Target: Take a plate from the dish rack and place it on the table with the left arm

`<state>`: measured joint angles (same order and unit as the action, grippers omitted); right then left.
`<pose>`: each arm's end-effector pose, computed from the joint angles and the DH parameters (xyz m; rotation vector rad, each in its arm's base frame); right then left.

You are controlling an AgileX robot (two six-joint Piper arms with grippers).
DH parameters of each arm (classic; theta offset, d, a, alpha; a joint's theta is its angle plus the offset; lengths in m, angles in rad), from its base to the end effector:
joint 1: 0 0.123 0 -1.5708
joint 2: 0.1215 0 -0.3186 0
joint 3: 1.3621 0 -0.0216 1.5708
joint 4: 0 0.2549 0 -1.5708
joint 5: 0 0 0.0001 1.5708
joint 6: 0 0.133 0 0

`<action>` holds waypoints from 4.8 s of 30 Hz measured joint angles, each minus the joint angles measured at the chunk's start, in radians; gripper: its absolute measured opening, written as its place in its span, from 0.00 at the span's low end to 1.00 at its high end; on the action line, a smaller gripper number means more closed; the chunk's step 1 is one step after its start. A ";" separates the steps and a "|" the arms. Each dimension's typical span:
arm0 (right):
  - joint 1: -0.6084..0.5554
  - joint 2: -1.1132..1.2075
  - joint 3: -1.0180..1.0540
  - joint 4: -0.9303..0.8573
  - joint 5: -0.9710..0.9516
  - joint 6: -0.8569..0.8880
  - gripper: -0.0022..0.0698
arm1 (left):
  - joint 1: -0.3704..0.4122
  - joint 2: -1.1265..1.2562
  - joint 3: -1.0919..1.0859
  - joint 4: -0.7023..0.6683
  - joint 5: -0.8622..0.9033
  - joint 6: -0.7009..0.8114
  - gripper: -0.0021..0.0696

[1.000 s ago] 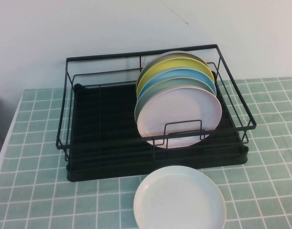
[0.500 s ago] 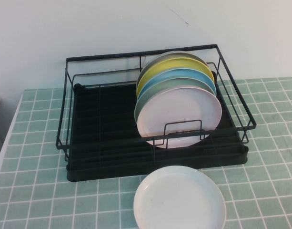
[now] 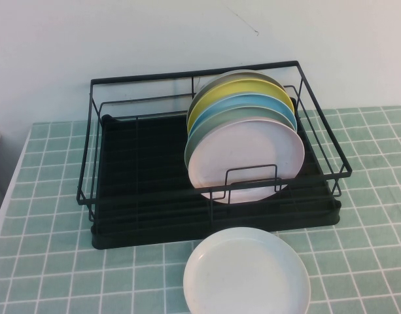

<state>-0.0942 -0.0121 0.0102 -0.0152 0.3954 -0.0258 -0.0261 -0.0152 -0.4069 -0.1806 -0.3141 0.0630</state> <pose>0.0617 -0.0066 0.1618 0.0551 1.8774 -0.0976 -0.0138 0.0077 0.3968 -0.0840 0.7495 -0.1077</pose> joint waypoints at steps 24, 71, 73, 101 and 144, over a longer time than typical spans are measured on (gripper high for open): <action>0.000 0.000 0.000 0.000 0.000 0.000 0.03 | 0.002 0.660 -0.371 -0.203 0.827 0.239 0.02; 0.000 0.000 0.000 0.002 0.000 0.000 0.03 | -0.304 1.430 -0.792 -0.744 1.074 1.238 0.78; 0.000 0.000 0.000 0.002 0.000 0.000 0.03 | -0.326 1.455 -0.792 -0.744 1.054 1.238 0.78; 0.000 0.000 0.000 0.003 0.000 0.000 0.03 | -0.403 1.763 -0.798 -0.906 0.726 1.290 0.78; 0.000 0.000 0.000 0.003 0.000 0.000 0.03 | -0.403 1.395 -0.877 -0.853 0.883 1.227 0.04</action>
<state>-0.0942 -0.0121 0.0102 -0.0119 0.3954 -0.0258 -0.4292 1.3802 -1.2841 -1.0340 0.5692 1.2896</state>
